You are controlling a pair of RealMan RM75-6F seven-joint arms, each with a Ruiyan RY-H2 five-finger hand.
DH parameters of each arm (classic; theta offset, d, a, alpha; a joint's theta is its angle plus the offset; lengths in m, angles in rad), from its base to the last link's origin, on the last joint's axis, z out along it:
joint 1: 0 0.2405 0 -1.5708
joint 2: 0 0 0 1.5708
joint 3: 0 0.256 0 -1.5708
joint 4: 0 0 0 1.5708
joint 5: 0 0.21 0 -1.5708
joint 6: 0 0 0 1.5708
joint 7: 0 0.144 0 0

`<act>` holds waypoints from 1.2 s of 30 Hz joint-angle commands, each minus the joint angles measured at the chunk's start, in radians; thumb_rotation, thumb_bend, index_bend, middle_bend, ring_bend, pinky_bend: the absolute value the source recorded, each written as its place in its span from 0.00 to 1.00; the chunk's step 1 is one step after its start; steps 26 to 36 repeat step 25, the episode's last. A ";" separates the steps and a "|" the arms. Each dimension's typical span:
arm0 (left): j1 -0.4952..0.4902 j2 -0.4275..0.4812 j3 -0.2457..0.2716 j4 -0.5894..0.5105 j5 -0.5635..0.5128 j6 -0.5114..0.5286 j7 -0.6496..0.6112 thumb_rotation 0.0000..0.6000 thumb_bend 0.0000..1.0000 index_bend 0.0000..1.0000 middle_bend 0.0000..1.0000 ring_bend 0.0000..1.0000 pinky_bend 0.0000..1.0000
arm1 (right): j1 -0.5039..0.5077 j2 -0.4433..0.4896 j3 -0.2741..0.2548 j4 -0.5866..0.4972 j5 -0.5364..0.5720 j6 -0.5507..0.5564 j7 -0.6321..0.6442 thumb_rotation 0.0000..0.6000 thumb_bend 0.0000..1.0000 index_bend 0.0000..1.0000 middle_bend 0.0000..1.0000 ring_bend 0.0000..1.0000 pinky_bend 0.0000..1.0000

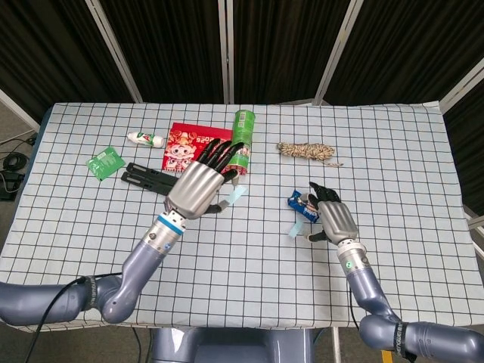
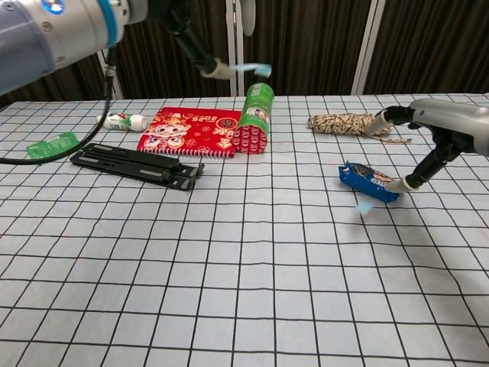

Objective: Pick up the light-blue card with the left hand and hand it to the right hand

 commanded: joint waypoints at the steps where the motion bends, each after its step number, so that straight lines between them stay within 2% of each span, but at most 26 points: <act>1: 0.069 0.094 0.058 -0.055 0.020 -0.002 -0.026 1.00 0.00 0.00 0.00 0.00 0.00 | -0.019 0.018 -0.029 0.017 -0.076 0.041 -0.022 1.00 0.00 0.00 0.00 0.00 0.00; 5: 0.159 0.172 0.121 -0.057 0.119 0.059 -0.102 1.00 0.00 0.00 0.00 0.00 0.00 | -0.054 0.053 -0.065 0.022 -0.176 0.094 -0.030 1.00 0.00 0.00 0.00 0.00 0.00; 7: 0.225 0.223 0.162 -0.045 0.175 0.115 -0.145 1.00 0.00 0.00 0.00 0.00 0.00 | -0.082 0.087 -0.089 0.030 -0.242 0.133 -0.026 1.00 0.00 0.00 0.00 0.00 0.00; 8: 0.285 0.267 0.200 -0.044 0.217 0.170 -0.180 1.00 0.00 0.00 0.00 0.00 0.00 | -0.110 0.121 -0.112 0.041 -0.306 0.175 -0.010 1.00 0.00 0.00 0.00 0.00 0.00; 11: 0.365 0.320 0.249 -0.026 0.290 0.235 -0.257 1.00 0.00 0.00 0.00 0.00 0.00 | -0.152 0.160 -0.140 0.090 -0.410 0.237 0.037 1.00 0.00 0.00 0.00 0.00 0.00; 16: 0.519 0.358 0.330 0.016 0.350 0.370 -0.287 1.00 0.00 0.00 0.00 0.00 0.00 | -0.229 0.206 -0.178 0.213 -0.549 0.357 0.118 1.00 0.00 0.00 0.00 0.00 0.00; 19: 0.591 0.363 0.363 0.049 0.384 0.429 -0.329 1.00 0.00 0.00 0.00 0.00 0.00 | -0.275 0.220 -0.193 0.273 -0.596 0.415 0.164 1.00 0.00 0.00 0.00 0.00 0.00; 25: 0.677 0.361 0.388 0.118 0.423 0.480 -0.422 1.00 0.00 0.00 0.00 0.00 0.00 | -0.352 0.235 -0.209 0.327 -0.637 0.489 0.214 1.00 0.00 0.00 0.00 0.00 0.00; 36: 0.677 0.361 0.388 0.118 0.423 0.480 -0.422 1.00 0.00 0.00 0.00 0.00 0.00 | -0.352 0.235 -0.209 0.327 -0.637 0.489 0.214 1.00 0.00 0.00 0.00 0.00 0.00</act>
